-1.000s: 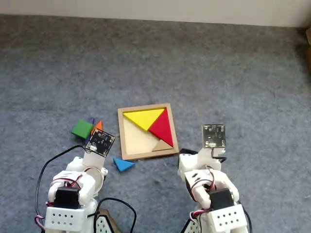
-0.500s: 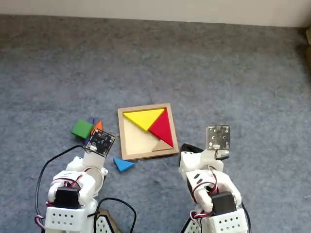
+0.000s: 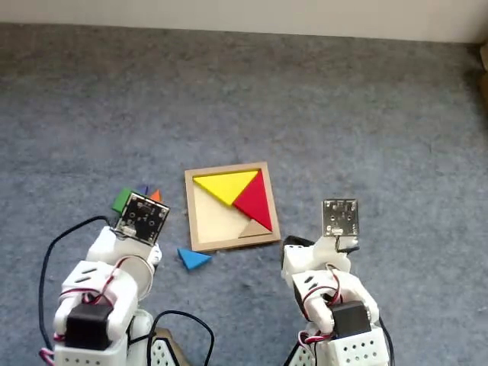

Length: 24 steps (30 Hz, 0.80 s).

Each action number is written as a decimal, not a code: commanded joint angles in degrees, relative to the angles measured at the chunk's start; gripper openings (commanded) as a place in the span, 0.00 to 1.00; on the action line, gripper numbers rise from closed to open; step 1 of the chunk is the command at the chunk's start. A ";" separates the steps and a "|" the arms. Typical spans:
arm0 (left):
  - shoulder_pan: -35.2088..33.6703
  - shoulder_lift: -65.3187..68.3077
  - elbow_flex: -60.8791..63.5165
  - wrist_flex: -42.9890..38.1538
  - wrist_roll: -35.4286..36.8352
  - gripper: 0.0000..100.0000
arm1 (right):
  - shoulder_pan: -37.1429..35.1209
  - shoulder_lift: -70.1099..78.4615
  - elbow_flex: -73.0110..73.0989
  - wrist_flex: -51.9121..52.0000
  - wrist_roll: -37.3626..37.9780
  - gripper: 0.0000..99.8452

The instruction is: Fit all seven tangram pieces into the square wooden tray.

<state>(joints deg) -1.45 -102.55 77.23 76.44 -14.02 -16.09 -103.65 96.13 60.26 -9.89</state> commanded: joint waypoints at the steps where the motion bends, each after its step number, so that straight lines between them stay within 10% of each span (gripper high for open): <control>1: -0.57 -1.01 -7.69 -0.44 0.18 0.01 | 0.57 1.01 7.87 0.31 0.62 0.00; 9: -1.71 24.66 -18.68 -0.44 0.26 0.03 | 0.66 1.01 7.87 0.31 0.44 0.00; 16: -7.78 51.47 -25.45 -1.05 0.53 0.25 | 0.84 1.01 7.87 0.31 0.44 0.00; 24: -17.27 73.36 -29.14 -16.09 0.26 0.26 | 0.84 1.01 7.87 0.31 0.53 0.00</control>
<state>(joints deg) -15.78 -37.76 51.65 67.38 -14.02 -15.82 -103.65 96.13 60.26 -9.89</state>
